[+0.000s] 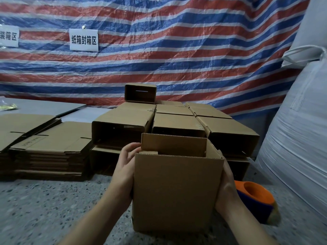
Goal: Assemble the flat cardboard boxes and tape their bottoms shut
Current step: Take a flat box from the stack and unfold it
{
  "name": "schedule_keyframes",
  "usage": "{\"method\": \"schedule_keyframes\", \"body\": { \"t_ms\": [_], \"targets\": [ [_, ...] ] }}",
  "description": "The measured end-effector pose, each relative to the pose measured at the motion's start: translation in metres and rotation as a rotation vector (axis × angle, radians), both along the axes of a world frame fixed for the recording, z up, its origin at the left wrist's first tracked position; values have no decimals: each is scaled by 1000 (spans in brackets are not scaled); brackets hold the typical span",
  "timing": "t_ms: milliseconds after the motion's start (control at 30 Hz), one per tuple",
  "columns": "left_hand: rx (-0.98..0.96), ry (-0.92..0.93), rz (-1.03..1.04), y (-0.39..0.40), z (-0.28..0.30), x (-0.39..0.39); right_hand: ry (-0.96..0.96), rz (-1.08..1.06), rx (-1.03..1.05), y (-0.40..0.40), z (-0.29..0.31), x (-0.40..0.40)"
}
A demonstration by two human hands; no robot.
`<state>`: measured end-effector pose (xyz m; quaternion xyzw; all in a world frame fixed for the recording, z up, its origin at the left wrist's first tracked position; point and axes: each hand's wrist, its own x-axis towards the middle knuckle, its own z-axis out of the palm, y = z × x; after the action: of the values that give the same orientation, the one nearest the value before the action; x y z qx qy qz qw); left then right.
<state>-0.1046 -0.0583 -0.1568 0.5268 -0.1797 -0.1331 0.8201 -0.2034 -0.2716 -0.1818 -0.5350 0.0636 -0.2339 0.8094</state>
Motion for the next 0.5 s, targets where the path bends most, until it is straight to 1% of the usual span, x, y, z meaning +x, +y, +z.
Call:
{"method": "schedule_keyframes", "body": {
  "t_ms": [67, 200, 333, 433, 500],
  "targets": [
    [18, -50, -31, 2, -1, 0, 20, 42, 18, 1, 3, -3],
    [51, -55, -89, 4, 0, -1, 100, 38, 46, -3, 6, 3],
    [75, -141, 3, 6, -2, 2, 141, 3, -31, -13, 7, 7],
    [125, -222, 3, 5, -1, 1, 154, -5, -50, -10, 10, 6],
    [164, -233, 19, 5, -3, 0, 157, -15, -47, -11, 10, 7]
  ]
}}
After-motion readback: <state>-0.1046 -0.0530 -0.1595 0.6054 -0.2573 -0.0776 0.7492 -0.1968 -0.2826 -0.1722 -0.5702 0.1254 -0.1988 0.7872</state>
